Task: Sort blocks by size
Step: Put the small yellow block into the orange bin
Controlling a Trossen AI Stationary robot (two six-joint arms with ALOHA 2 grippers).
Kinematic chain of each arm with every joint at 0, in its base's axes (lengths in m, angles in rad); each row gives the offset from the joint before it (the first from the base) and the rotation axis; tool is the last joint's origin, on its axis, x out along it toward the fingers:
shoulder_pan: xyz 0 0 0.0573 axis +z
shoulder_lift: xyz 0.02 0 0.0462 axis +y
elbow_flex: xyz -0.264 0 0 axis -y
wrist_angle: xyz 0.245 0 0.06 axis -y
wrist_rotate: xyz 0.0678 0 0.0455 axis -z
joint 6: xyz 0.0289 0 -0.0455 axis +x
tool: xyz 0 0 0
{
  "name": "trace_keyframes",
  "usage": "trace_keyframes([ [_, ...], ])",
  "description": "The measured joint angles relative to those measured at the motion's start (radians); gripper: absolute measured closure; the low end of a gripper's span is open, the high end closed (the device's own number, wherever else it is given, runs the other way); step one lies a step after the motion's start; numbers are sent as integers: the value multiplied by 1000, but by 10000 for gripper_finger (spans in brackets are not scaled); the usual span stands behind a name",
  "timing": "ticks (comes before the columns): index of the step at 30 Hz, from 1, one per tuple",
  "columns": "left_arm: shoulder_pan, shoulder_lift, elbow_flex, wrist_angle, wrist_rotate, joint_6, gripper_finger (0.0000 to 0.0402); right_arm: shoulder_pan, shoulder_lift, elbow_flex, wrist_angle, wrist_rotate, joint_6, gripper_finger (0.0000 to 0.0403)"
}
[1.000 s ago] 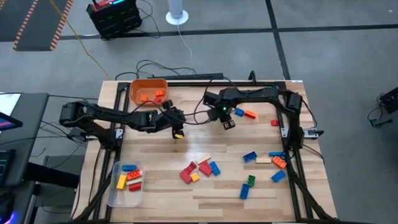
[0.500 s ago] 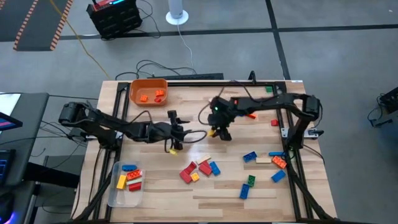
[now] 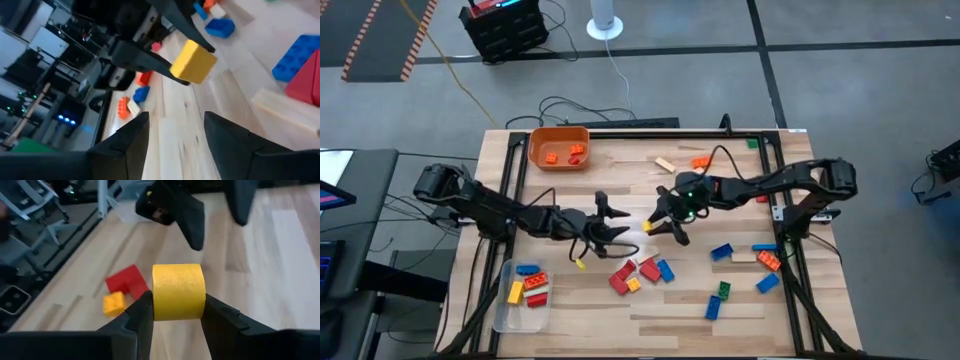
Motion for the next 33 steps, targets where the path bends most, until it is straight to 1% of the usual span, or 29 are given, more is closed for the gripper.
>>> trace_keyframes([
  [4,-30,0,0,30,-11,43,192,18,15,-2,98,2,66,238],
  [7,-51,0,16,22,-19,86,175,17,24,1,182,27,117,238],
  [13,-84,0,50,23,-74,216,152,12,44,-1,252,31,199,237],
  [22,-81,-1,53,23,-89,349,149,15,45,3,299,31,228,237],
  [27,-51,-1,53,31,-80,400,149,33,45,34,296,34,230,237],
  [30,-38,-1,53,65,-78,402,149,47,45,59,289,74,229,237],
  [33,-42,-1,53,97,-78,434,149,51,45,72,284,84,229,237],
])
